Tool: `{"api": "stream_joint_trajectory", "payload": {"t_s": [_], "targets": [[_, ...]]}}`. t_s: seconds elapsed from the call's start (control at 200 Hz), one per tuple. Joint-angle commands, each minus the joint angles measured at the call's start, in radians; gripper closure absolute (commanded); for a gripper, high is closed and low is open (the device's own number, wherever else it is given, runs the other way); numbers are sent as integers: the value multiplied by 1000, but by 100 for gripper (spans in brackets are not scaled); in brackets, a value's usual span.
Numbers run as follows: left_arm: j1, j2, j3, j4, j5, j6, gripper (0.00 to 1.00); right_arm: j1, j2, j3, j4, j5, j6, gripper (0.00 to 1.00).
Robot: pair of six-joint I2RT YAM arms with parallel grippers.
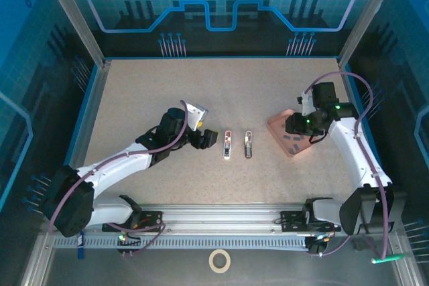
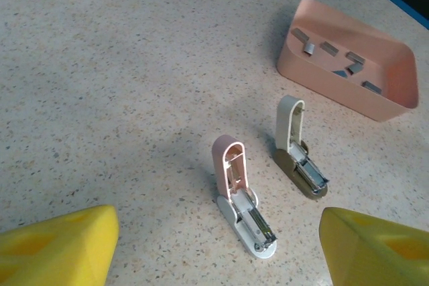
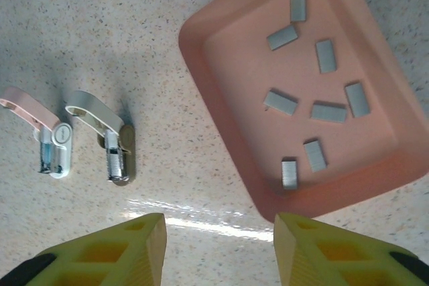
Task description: Load the staples into the stapler
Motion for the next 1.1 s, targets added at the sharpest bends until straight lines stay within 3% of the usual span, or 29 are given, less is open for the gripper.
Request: {"api": "stream_joint_trajectory", "payload": {"t_s": [0.0,0.395,0.88,1.091], "targets": [[-8,-34,32,6,82,72,20,-34,1,21,10,-27,-136,52],[-7,-35,116,-113,159,268,21,-141,5,34,88,-153,-353,51],[-7,-16,155,-213,268,505,20,-145,13,45,162,-257,-667,52],[-7,31,187,-228,303,623,19,-143,33,42,151,-287,-877,52]]}}
